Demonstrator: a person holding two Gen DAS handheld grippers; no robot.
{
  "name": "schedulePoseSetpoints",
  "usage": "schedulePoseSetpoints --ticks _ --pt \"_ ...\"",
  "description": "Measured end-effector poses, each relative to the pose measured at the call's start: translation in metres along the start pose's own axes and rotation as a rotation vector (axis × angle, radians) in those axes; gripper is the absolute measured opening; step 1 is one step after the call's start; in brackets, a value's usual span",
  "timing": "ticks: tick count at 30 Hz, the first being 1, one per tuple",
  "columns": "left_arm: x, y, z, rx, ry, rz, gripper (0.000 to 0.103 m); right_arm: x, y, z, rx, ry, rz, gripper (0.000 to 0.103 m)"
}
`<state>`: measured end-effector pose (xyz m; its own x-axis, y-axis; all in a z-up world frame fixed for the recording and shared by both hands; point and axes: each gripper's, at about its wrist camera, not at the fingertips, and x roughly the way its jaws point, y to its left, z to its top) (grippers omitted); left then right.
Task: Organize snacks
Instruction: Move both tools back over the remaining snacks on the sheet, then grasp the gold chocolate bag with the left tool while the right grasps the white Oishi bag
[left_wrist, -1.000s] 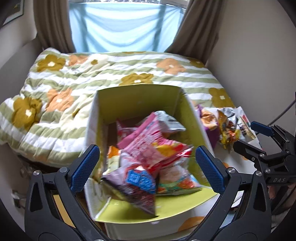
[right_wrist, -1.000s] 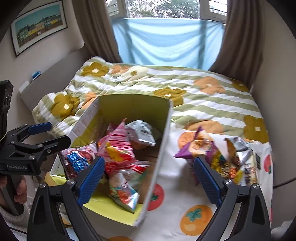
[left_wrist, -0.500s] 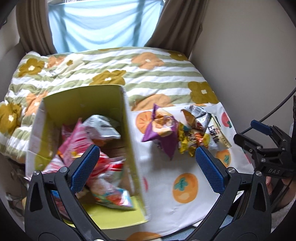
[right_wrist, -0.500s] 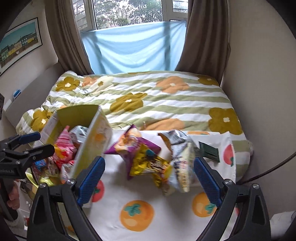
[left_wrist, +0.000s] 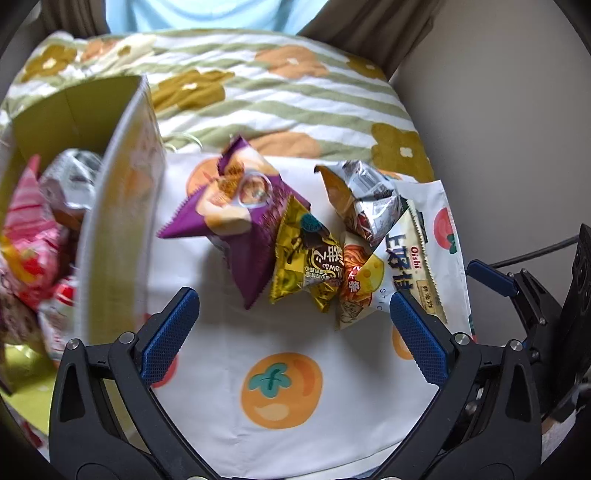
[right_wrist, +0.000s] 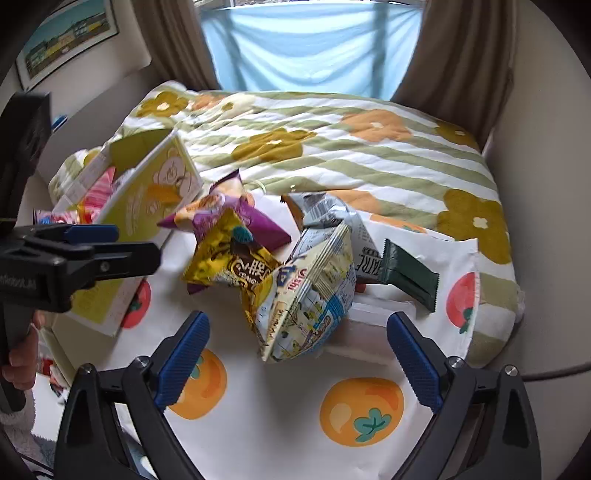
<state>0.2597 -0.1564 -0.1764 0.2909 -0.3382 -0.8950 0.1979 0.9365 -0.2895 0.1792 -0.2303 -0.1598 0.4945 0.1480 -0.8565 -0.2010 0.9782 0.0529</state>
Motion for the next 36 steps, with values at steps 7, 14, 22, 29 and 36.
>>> schedulePoseSetpoints --ticks 7,14,22,29,36 --pt "0.051 0.005 0.003 -0.063 0.096 -0.048 0.086 0.03 -0.004 -0.007 -0.019 0.028 0.055 0.096" --pt "0.076 0.003 0.012 -0.047 0.144 -0.07 0.07 0.049 -0.008 -0.005 0.01 0.048 0.066 0.096" --pt "0.088 -0.003 0.022 0.014 0.181 -0.079 0.059 0.059 -0.007 -0.003 0.025 0.056 0.056 0.096" --pt "0.099 -0.007 0.029 0.044 0.189 -0.093 0.057 0.066 -0.007 0.0 0.042 0.054 0.043 0.095" --pt "0.099 -0.007 0.029 0.06 0.189 -0.096 0.051 0.07 -0.002 0.002 0.032 0.053 0.018 0.092"
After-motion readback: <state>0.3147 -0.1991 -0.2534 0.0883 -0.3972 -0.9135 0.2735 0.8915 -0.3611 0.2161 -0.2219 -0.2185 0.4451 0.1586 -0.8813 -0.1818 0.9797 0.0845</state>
